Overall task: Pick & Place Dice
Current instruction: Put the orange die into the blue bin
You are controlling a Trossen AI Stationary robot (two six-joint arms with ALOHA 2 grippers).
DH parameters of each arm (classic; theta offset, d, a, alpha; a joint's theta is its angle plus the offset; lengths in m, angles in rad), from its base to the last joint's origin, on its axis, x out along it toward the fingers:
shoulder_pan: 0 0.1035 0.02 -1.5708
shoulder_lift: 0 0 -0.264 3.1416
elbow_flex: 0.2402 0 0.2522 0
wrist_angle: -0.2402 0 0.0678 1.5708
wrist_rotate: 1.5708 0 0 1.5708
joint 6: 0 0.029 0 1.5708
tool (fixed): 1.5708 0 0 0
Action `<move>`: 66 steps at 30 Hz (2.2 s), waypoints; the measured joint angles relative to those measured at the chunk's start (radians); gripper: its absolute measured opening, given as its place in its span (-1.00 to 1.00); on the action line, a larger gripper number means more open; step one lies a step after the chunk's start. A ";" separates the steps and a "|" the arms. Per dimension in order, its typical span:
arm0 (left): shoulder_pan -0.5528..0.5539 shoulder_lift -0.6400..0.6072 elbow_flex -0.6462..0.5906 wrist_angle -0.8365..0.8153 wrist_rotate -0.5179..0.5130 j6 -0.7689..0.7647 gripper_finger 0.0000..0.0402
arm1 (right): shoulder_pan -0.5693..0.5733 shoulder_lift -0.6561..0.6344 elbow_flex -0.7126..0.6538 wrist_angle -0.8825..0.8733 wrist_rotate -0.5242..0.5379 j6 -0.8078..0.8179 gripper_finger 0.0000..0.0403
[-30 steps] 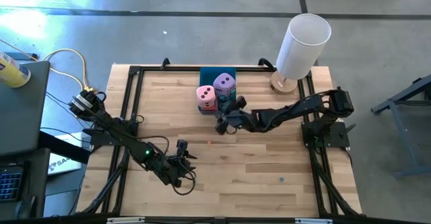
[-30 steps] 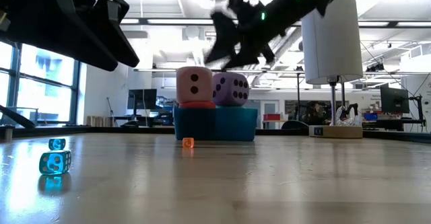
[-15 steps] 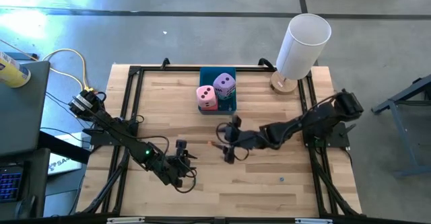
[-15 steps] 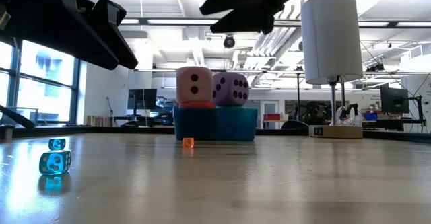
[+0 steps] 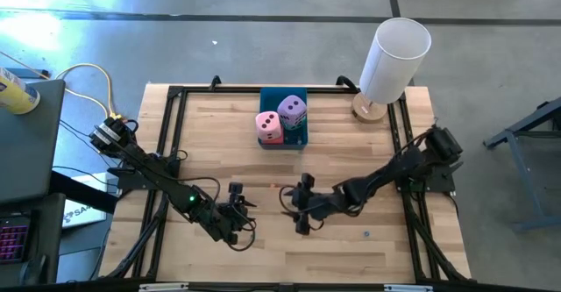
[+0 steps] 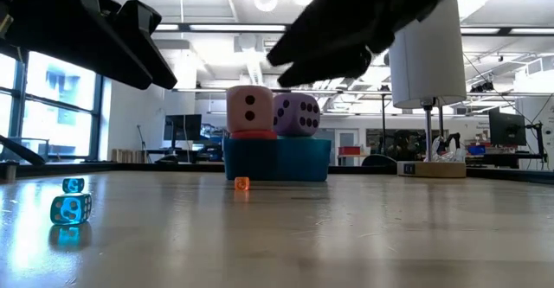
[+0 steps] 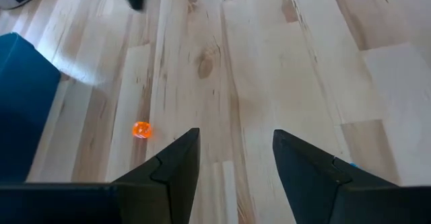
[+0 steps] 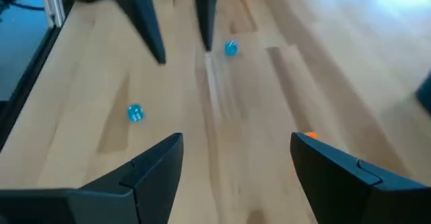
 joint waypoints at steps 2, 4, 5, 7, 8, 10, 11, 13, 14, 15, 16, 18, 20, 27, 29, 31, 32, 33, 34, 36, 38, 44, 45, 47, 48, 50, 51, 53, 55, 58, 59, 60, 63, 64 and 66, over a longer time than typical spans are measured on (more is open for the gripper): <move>0.000 0.000 0.000 0.000 0.008 -0.004 -0.11 | 0.002 0.032 0.000 0.018 0.001 0.000 0.32; 0.000 0.000 0.000 0.000 0.021 -0.005 -0.11 | -0.002 0.055 0.000 0.027 0.005 0.000 0.32; 0.000 0.000 0.000 0.000 0.023 -0.006 -0.11 | -0.006 0.068 0.000 0.042 0.008 0.002 0.32; 0.000 0.000 0.000 0.000 0.023 -0.007 -0.11 | -0.015 0.093 0.000 0.047 0.022 0.021 0.32; 0.000 0.000 0.000 0.000 0.023 -0.007 -0.11 | -0.020 0.106 0.000 0.044 0.029 0.027 0.32; 0.000 0.000 0.000 0.000 0.023 -0.007 -0.11 | -0.032 0.132 0.000 0.045 0.030 0.029 0.32; 0.000 0.000 0.000 0.000 0.023 -0.007 -0.11 | -0.037 0.143 0.000 0.045 0.031 0.030 0.32; 0.000 0.000 0.000 0.000 0.024 -0.007 -0.11 | -0.046 0.165 0.000 0.049 0.028 0.030 0.32; 0.000 0.000 0.000 0.000 0.024 -0.007 -0.11 | -0.051 0.175 0.000 0.056 0.027 0.030 0.32; 0.000 0.000 0.000 0.000 0.025 -0.007 -0.11 | -0.054 0.185 0.000 0.061 0.026 0.030 0.32; 0.000 0.000 0.000 0.000 0.026 -0.007 -0.11 | -0.057 0.191 0.000 0.059 0.026 0.030 0.32; 0.000 0.000 0.000 0.000 0.026 -0.007 -0.11 | -0.064 0.210 0.000 0.071 0.026 0.030 0.32; 0.000 0.000 0.000 0.000 0.026 -0.007 -0.11 | -0.070 0.223 0.000 0.068 0.028 0.028 0.32; 0.000 0.000 0.000 0.000 0.026 -0.007 -0.11 | -0.101 0.269 0.000 0.127 0.030 0.026 0.32; 0.000 0.000 0.000 0.000 0.026 -0.006 -0.11 | -0.112 0.282 0.001 0.141 0.030 0.027 0.32; 0.000 0.000 0.000 0.000 0.026 -0.007 -0.11 | -0.120 0.289 0.000 0.161 0.030 0.026 0.32; 0.000 0.000 0.000 0.000 0.026 -0.007 -0.11 | -0.126 0.299 0.000 0.183 0.028 0.026 0.32; 0.000 0.000 0.000 0.000 0.026 -0.006 -0.11 | -0.131 0.307 0.000 0.202 0.025 0.027 0.32; 0.000 0.000 0.000 0.001 0.026 -0.006 -0.11 | -0.135 0.308 0.001 0.210 0.023 0.021 0.32; 0.000 0.000 0.000 0.003 0.026 -0.006 -0.11 | -0.145 0.319 0.000 0.242 0.016 0.013 0.32; 0.000 0.000 0.000 0.004 0.026 -0.006 -0.11 | -0.152 0.330 0.001 0.266 0.003 0.001 0.32; 0.000 0.000 0.000 0.004 0.024 -0.006 -0.11 | -0.158 0.331 0.001 0.266 -0.008 -0.001 0.32; 0.000 0.000 0.000 0.004 0.020 -0.006 -0.11 | -0.159 0.331 0.001 0.269 -0.008 -0.002 0.32; 0.000 0.000 0.000 0.004 0.012 -0.006 -0.11 | -0.159 0.331 0.001 0.278 -0.010 -0.008 0.32; 0.000 0.000 0.000 0.004 0.012 -0.006 -0.11 | -0.159 0.331 0.001 0.280 -0.011 -0.008 0.32; 0.000 0.000 0.000 0.004 0.012 -0.006 -0.11 | -0.159 0.331 0.001 0.280 -0.012 -0.008 0.32; 0.000 0.000 0.000 0.004 0.012 -0.006 -0.11 | -0.159 0.331 0.001 0.278 -0.012 -0.008 0.32; 0.001 0.000 0.000 0.004 0.012 -0.006 -0.11 | -0.159 0.331 0.001 0.278 -0.012 -0.008 0.32; 0.005 0.000 0.000 0.004 0.012 0.008 -0.11 | -0.159 0.331 0.001 0.279 -0.012 -0.008 0.32; 0.014 0.000 0.000 0.004 0.012 0.030 -0.11 | -0.161 0.331 0.001 0.279 -0.012 -0.009 0.32; 0.016 0.000 0.000 0.004 0.012 0.027 -0.11 | -0.161 0.331 0.001 0.279 -0.012 -0.011 0.32; 0.018 0.000 0.000 0.005 0.012 0.026 -0.11 | -0.161 0.331 0.001 0.279 -0.012 -0.013 0.32; 0.028 0.000 0.000 0.007 0.013 0.030 -0.11 | -0.164 0.332 0.001 0.282 -0.015 -0.034 0.32; 0.032 0.000 0.000 0.007 0.013 0.030 -0.11 | -0.166 0.332 0.001 0.283 -0.015 -0.035 0.32; 0.039 0.000 0.000 0.007 0.013 0.027 -0.11 | -0.170 0.332 0.001 0.284 -0.022 -0.035 0.32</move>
